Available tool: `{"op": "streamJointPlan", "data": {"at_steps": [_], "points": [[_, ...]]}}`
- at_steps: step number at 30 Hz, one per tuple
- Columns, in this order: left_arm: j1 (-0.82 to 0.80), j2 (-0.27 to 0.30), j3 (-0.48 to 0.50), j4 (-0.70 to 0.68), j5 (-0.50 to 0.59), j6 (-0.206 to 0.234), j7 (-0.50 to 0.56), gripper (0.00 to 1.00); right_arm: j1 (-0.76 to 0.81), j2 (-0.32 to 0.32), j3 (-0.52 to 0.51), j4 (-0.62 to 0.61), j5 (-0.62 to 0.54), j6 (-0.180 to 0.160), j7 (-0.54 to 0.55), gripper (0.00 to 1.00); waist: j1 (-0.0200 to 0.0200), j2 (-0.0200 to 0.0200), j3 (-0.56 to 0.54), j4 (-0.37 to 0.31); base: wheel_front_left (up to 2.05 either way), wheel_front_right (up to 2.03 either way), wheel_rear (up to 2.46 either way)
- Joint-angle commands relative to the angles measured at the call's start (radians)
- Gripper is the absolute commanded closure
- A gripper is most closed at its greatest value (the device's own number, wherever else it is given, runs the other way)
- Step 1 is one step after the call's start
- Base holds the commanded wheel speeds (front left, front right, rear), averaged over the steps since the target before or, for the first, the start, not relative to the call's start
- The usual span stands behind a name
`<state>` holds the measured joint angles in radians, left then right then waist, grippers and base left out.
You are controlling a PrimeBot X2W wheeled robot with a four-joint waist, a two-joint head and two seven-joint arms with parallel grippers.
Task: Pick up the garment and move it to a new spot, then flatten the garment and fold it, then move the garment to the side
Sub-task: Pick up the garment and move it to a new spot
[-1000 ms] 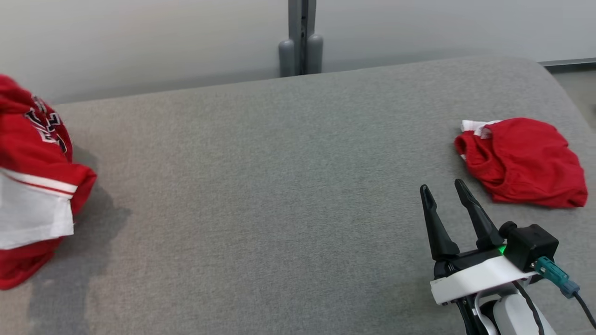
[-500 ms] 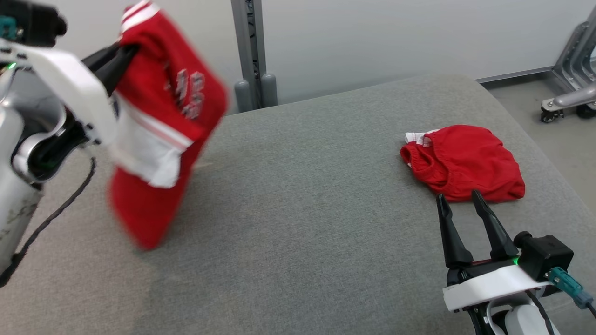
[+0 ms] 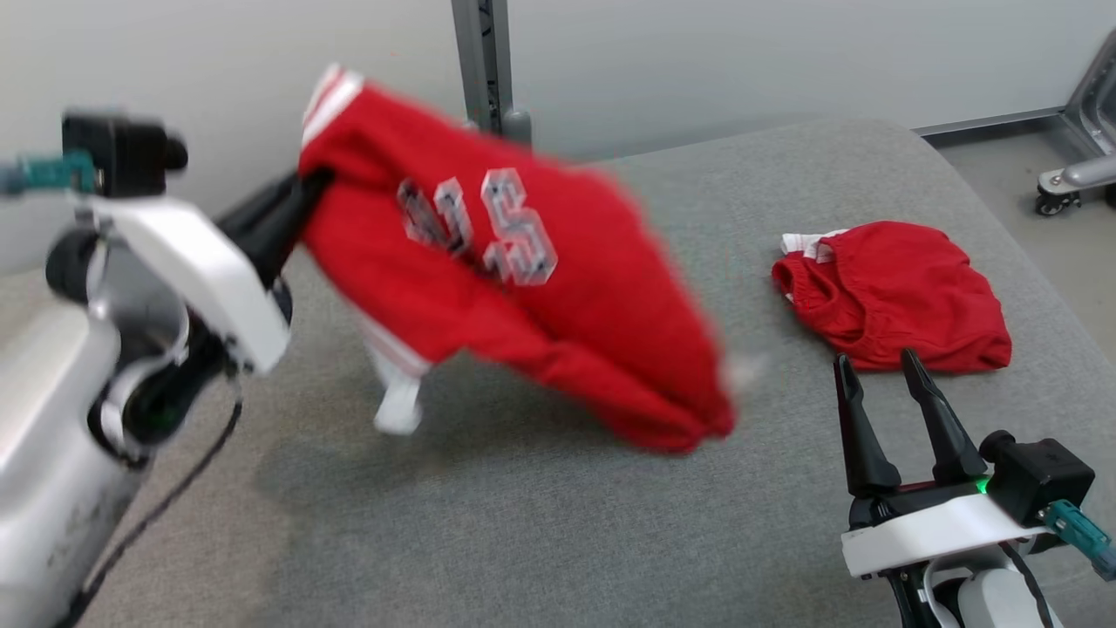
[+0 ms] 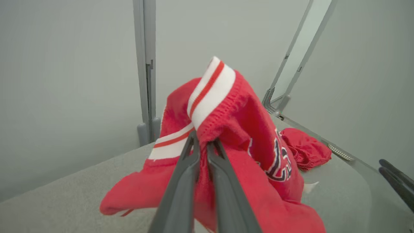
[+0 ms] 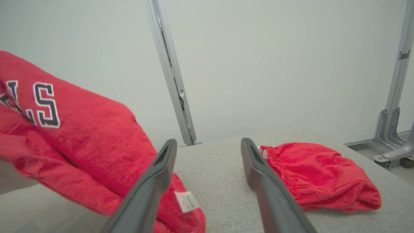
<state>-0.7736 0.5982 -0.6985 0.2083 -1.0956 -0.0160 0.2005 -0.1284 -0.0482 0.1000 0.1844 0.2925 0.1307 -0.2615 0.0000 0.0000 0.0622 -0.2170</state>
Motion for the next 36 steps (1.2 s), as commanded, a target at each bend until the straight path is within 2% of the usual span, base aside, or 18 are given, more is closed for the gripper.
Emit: {"op": "streamJointPlan", "data": {"at_steps": [1, 7, 13, 15, 17, 18, 19, 23, 26, 27, 32, 36], "points": [[0.043, 0.010, 0.004, 0.013, -0.015, 0.006, -0.015, 1.00, 0.000, -0.005, -0.002, -0.002, 0.004, 0.000, -0.005, 0.00, 0.0000, 0.0000, 0.010, 0.008, 0.00, 0.00, 0.00], [0.206, 0.052, 0.005, 0.148, -0.045, -0.002, -0.077, 1.00, -0.011, -0.005, 0.002, 0.001, -0.002, 0.000, -0.005, 0.00, 0.0000, 0.0000, 0.031, 0.024, 0.00, 0.00, 0.00], [0.254, 0.048, 0.011, 0.285, -0.065, -0.037, -0.108, 0.99, -0.020, -0.005, 0.007, 0.009, -0.014, 0.000, -0.005, 0.00, 0.0000, 0.0000, 0.035, 0.037, 0.00, 0.00, 0.00], [0.257, 0.037, 0.006, 0.331, -0.063, -0.048, -0.119, 0.81, -0.020, -0.005, 0.010, 0.012, -0.015, 0.000, -0.005, 0.00, 0.0000, 0.0000, 0.033, 0.042, 0.00, 0.00, 0.00], [0.257, 0.024, 0.002, 0.367, -0.066, -0.061, -0.133, 0.51, -0.018, -0.005, 0.012, 0.017, -0.017, 0.000, -0.005, 0.00, 0.0000, 0.0000, 0.030, 0.048, 0.00, 0.00, 0.00], [0.256, 0.019, 0.000, 0.384, -0.062, -0.066, -0.140, 0.13, -0.017, -0.005, 0.014, 0.020, -0.020, 0.000, -0.005, 0.00, 0.0000, 0.0000, 0.029, 0.051, 0.00, 0.00, 0.00], [0.255, 0.012, -0.002, 0.401, -0.059, -0.072, -0.150, 0.00, -0.016, -0.005, 0.015, 0.023, -0.022, 0.000, -0.005, 0.00, 0.0000, 0.0000, 0.027, 0.054, 0.00, 0.00, 0.00], [0.245, -0.003, -0.007, 0.424, -0.041, -0.090, -0.204, 0.00, -0.009, -0.005, 0.017, 0.031, -0.029, 0.000, -0.005, 0.00, 0.0000, 0.0000, 0.014, 0.066, 0.00, 0.00, 0.00], [0.237, 0.014, -0.005, 0.412, -0.017, -0.096, -0.260, 0.00, -0.003, -0.005, 0.015, 0.035, -0.034, 0.000, -0.005, 0.00, 0.0000, 0.0000, 0.001, 0.078, 0.00, 0.00, 0.00], [0.238, 0.026, 0.005, 0.390, 0.002, -0.094, -0.309, 0.00, 0.002, -0.005, 0.014, 0.035, -0.039, 0.000, -0.005, 0.00, 0.0000, 0.0000, -0.008, 0.085, 0.00, 0.00, 0.00], [0.295, 0.053, 0.045, 0.300, 0.050, -0.027, -0.433, 0.00, 0.017, -0.006, 0.012, 0.031, -0.041, 0.000, -0.005, 0.00, 0.0000, 0.0000, -0.024, 0.104, 0.00, 0.00, 0.00], [0.379, 0.038, 0.117, 0.192, 0.098, 0.046, -0.465, 0.00, 0.032, -0.006, 0.008, 0.024, -0.041, 0.000, -0.005, 0.00, 0.0000, 0.0000, -0.027, 0.119, 0.00, 0.00, 0.00]]}}
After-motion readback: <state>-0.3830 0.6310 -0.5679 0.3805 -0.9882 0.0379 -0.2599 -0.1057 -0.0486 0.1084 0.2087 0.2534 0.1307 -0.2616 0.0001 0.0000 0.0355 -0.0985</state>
